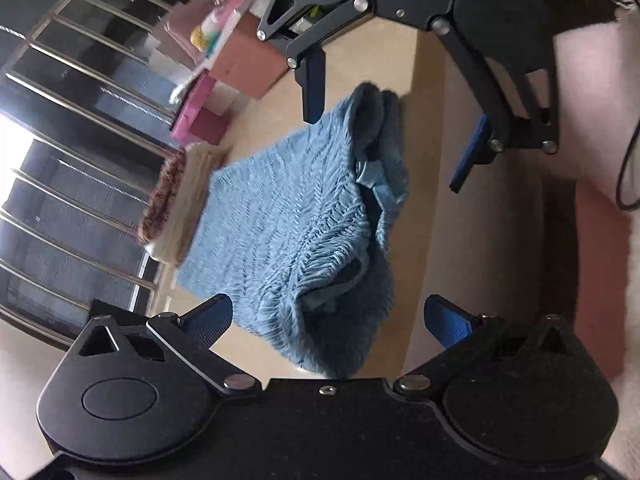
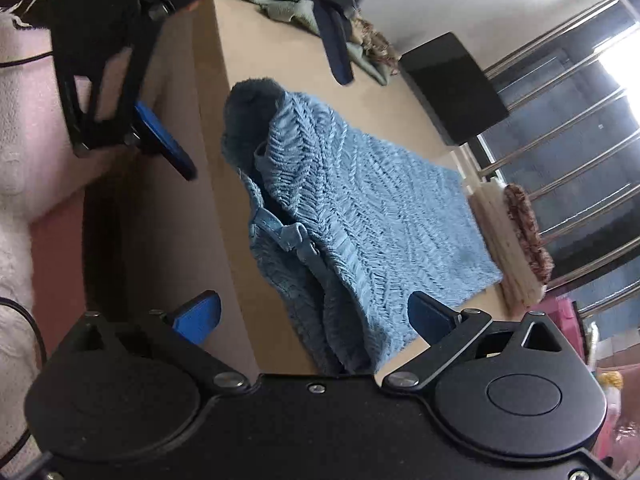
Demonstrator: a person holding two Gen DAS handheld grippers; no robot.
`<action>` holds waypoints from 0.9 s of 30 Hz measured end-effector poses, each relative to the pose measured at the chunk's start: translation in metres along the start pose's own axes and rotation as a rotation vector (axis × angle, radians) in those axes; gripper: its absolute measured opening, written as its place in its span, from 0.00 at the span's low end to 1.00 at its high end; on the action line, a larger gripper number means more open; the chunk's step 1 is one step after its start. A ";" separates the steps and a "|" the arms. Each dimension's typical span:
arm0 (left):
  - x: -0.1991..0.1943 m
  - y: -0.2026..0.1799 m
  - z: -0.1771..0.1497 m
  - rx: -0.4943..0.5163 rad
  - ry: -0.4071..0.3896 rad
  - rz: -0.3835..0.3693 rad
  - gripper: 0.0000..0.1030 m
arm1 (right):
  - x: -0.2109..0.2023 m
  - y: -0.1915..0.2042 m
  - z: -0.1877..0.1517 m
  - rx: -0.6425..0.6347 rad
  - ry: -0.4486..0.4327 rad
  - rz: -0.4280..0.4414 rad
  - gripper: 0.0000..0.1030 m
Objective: Fold clothes
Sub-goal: 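Move both grippers to the strip's end and grasp its corners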
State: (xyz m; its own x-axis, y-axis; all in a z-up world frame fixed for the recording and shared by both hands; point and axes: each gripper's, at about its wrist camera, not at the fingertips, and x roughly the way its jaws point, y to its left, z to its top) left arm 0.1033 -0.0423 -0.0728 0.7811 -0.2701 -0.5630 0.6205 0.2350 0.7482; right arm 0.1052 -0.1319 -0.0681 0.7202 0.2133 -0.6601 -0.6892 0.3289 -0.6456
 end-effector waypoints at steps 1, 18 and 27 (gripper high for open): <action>0.004 0.001 0.000 -0.006 0.006 -0.011 0.96 | 0.003 -0.001 0.000 0.000 0.009 0.009 0.92; -0.003 -0.005 -0.006 0.113 0.033 -0.092 0.54 | -0.011 0.000 -0.013 -0.046 0.005 0.066 0.54; -0.017 0.000 -0.005 0.125 0.044 -0.091 0.34 | -0.027 0.006 -0.012 -0.099 0.010 0.042 0.26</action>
State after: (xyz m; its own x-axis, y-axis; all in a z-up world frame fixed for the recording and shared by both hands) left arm 0.0901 -0.0329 -0.0653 0.7258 -0.2433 -0.6434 0.6777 0.0929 0.7294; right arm 0.0811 -0.1465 -0.0585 0.6900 0.2160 -0.6908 -0.7236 0.2275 -0.6517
